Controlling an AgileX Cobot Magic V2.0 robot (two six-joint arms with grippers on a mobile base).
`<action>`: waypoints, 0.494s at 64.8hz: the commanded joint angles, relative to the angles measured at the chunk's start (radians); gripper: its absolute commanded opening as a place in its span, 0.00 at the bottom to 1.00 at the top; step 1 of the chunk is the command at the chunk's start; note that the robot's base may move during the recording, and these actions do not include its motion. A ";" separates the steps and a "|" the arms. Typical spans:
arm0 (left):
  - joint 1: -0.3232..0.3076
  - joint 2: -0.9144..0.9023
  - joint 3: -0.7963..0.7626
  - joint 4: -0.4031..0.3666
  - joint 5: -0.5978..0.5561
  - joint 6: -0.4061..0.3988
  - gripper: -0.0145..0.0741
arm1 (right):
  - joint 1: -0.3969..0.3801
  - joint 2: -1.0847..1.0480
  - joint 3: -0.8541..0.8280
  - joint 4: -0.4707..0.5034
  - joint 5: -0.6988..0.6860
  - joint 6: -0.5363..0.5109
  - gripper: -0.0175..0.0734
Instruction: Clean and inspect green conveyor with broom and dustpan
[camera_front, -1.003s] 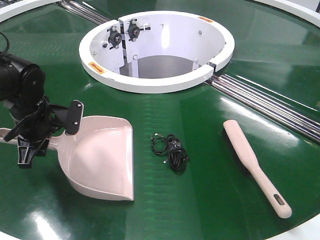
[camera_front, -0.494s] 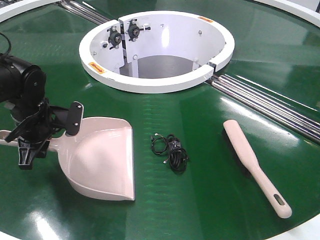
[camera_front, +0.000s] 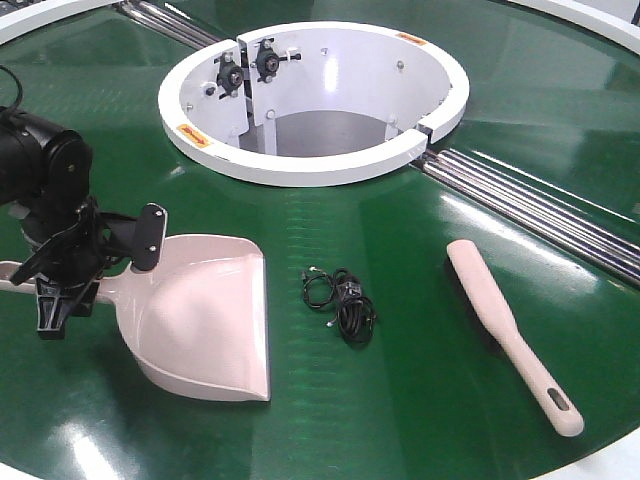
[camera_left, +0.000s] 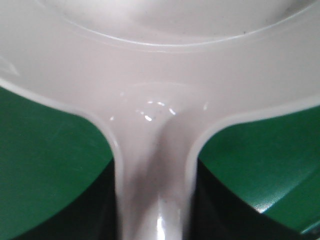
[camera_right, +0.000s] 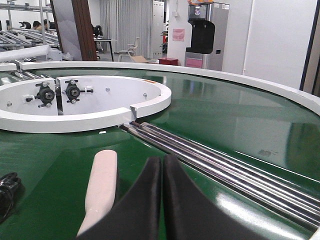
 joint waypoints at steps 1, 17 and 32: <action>-0.004 -0.044 -0.029 0.006 0.012 -0.005 0.16 | 0.000 -0.011 0.004 -0.002 -0.070 -0.005 0.18; -0.004 -0.044 -0.029 0.006 0.012 -0.005 0.16 | 0.000 -0.011 0.004 -0.002 -0.070 -0.005 0.18; -0.004 -0.044 -0.029 0.006 0.012 -0.005 0.16 | 0.000 -0.011 0.004 -0.002 -0.070 -0.005 0.18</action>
